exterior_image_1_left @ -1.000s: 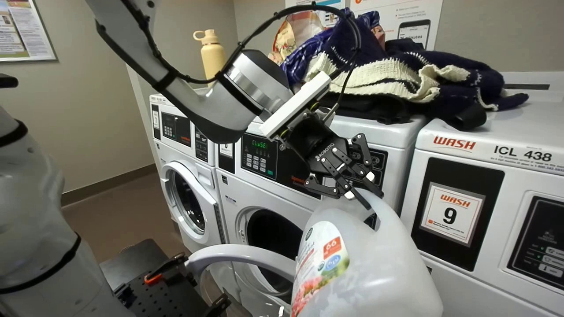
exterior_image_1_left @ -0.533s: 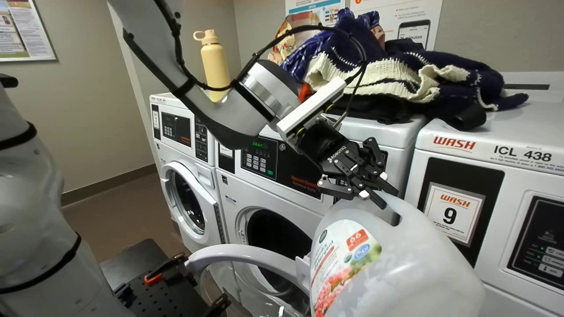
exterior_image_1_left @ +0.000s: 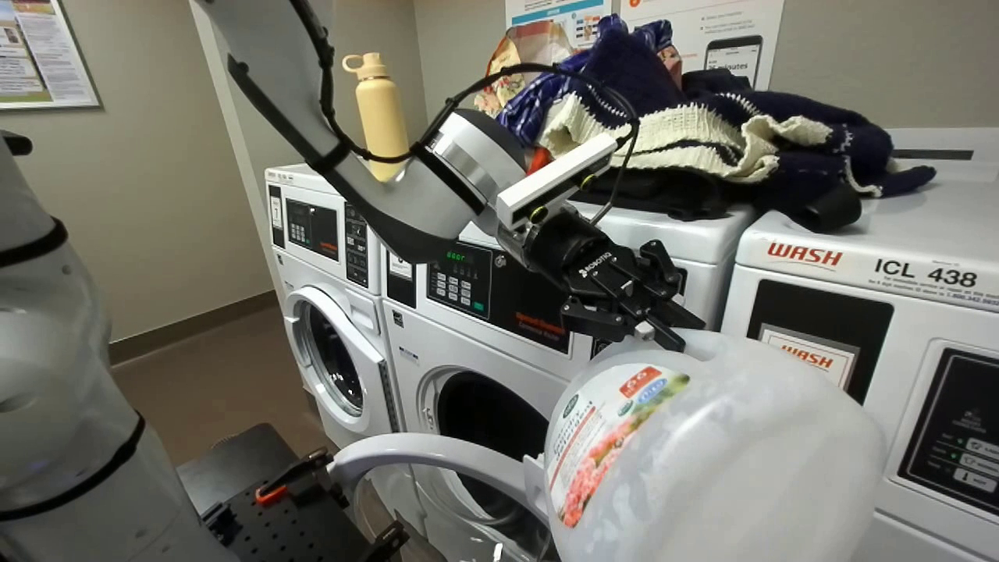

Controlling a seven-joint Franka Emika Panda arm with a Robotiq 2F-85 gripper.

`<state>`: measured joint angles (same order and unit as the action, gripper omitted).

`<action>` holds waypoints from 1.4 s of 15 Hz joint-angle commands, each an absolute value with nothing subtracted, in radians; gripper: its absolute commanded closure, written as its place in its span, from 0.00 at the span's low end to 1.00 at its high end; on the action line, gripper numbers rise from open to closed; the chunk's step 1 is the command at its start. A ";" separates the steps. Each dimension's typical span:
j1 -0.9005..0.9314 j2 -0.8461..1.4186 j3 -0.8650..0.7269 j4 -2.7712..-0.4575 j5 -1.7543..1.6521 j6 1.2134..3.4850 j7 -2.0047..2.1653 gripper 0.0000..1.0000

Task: Pour the liquid soap in the washing machine dispenser

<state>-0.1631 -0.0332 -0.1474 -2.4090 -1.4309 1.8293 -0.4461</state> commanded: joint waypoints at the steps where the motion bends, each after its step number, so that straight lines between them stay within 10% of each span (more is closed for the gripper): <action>1: -0.143 -0.049 -0.135 -2.397 -1.467 1.741 -0.539 0.94; 21: -0.132 0.004 -0.134 -2.397 -1.565 1.729 -0.580 0.94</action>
<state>-0.1361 0.0180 -0.1408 -2.4092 -1.5274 1.7747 -0.5444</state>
